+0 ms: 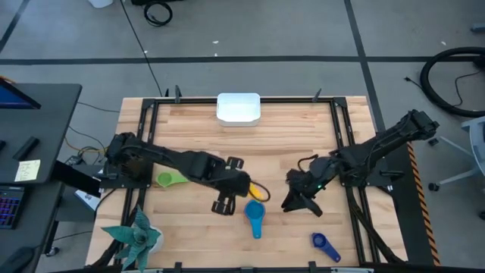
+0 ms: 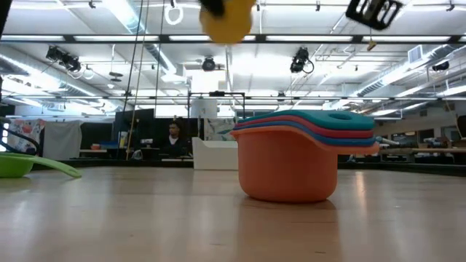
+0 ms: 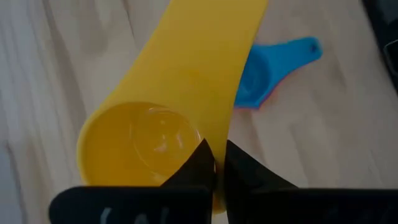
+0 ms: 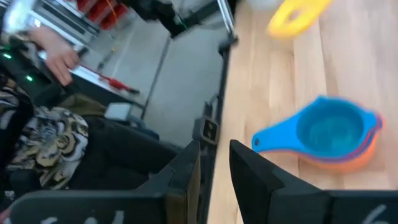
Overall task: Nest measuring cups in basket
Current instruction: Stack the yellow measuring cup on top of the light blue measuring cup, then stack the green measuring cup on top of the yellow measuring cup
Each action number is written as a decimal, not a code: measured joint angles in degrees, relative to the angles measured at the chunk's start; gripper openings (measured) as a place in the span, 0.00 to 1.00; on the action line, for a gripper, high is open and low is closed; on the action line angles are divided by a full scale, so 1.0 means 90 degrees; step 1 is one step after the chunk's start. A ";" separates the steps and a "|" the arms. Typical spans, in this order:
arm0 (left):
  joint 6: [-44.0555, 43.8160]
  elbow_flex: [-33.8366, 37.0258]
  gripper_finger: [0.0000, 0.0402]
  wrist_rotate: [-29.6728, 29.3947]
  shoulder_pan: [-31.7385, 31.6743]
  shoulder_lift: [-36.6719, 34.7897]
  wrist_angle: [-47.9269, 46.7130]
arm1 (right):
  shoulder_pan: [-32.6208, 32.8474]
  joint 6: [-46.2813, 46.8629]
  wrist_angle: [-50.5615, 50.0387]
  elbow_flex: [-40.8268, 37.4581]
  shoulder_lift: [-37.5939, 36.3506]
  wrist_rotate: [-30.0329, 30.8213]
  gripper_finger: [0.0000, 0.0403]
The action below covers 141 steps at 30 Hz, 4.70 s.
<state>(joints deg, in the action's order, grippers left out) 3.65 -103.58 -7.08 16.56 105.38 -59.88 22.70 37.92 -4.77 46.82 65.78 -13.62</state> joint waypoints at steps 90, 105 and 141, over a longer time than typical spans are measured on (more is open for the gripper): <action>-0.3262 -0.0262 0.33 0.0200 -0.0305 0.0390 -0.2292 | 0.0012 -0.0497 -0.0579 -0.0001 -0.1214 0.0556 0.21; -0.7189 0.1176 0.33 0.0788 -0.0271 0.0165 -0.3353 | 0.0012 -0.0504 -0.0577 -0.0001 -0.1214 0.0522 0.21; -0.7217 0.4960 0.33 0.1412 -0.0263 0.0185 -0.2044 | 0.0012 -0.0497 -0.0448 -0.0001 -0.1217 0.0502 0.21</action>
<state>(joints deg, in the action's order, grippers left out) -61.30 -58.94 5.63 14.20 107.04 -78.27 22.81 33.45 -8.80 46.81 54.83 -9.10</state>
